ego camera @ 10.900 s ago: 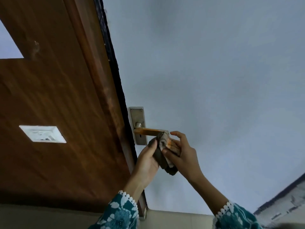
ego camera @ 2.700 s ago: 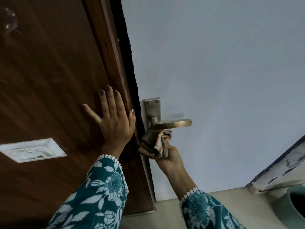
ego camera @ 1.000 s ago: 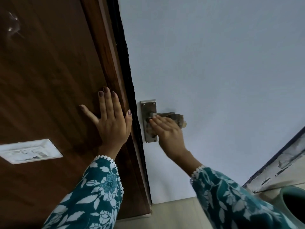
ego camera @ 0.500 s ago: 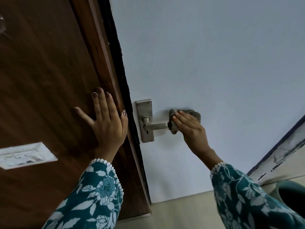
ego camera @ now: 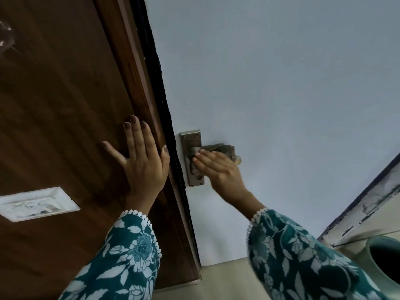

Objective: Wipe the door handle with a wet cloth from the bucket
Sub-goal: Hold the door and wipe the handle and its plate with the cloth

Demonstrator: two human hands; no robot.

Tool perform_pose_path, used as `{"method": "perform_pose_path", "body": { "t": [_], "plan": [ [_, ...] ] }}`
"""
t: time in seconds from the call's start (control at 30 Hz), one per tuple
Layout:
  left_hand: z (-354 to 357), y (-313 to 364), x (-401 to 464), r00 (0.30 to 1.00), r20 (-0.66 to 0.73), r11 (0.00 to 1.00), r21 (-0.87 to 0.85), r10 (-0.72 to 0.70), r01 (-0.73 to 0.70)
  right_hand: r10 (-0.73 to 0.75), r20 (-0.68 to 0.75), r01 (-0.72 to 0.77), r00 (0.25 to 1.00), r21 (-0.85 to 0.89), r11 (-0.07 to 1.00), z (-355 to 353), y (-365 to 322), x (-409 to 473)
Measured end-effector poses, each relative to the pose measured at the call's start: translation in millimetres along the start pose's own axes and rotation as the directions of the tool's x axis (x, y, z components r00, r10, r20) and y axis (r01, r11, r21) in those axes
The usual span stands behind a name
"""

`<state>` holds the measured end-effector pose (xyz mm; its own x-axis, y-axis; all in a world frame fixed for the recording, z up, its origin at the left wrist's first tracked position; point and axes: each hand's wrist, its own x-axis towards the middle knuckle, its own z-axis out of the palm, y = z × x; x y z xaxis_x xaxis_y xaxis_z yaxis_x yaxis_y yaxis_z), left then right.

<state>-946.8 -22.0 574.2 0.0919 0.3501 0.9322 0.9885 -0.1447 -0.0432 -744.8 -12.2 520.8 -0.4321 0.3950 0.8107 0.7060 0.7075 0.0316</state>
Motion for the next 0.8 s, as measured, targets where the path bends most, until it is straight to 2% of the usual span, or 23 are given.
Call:
{"method": "perform_pose_path", "body": {
  "t": [0.13, 0.23, 0.4, 0.5, 0.8],
  "plan": [
    [4, -1, 0, 0.999, -0.035, 1.0, 0.022, 0.002, -0.002, 0.119, 0.001, -0.119, 0.993, -0.007, 0.993, -26, 46, -25],
    [5, -1, -1, 0.999, -0.046, 0.999, 0.036, 0.012, -0.01, 0.161, 0.023, -0.16, 0.987, -0.034, 0.987, -34, 52, -31],
    [4, 0, -1, 0.999, -0.035, 1.0, 0.029, 0.012, -0.011, 0.011, 0.01, -0.011, 1.0, 0.001, 1.0, -1, -10, 6],
    [1, -1, -1, 1.0, 0.003, 1.0, 0.013, 0.012, -0.012, 0.006, 0.026, -0.006, 1.0, 0.014, 1.0, 12, -31, 18],
    [2, 0, -1, 1.0, -0.007, 1.0, 0.024, 0.0, 0.0, 0.222, -0.067, -0.223, 0.973, -0.003, 0.975, -12, 21, -20]
  ]
}}
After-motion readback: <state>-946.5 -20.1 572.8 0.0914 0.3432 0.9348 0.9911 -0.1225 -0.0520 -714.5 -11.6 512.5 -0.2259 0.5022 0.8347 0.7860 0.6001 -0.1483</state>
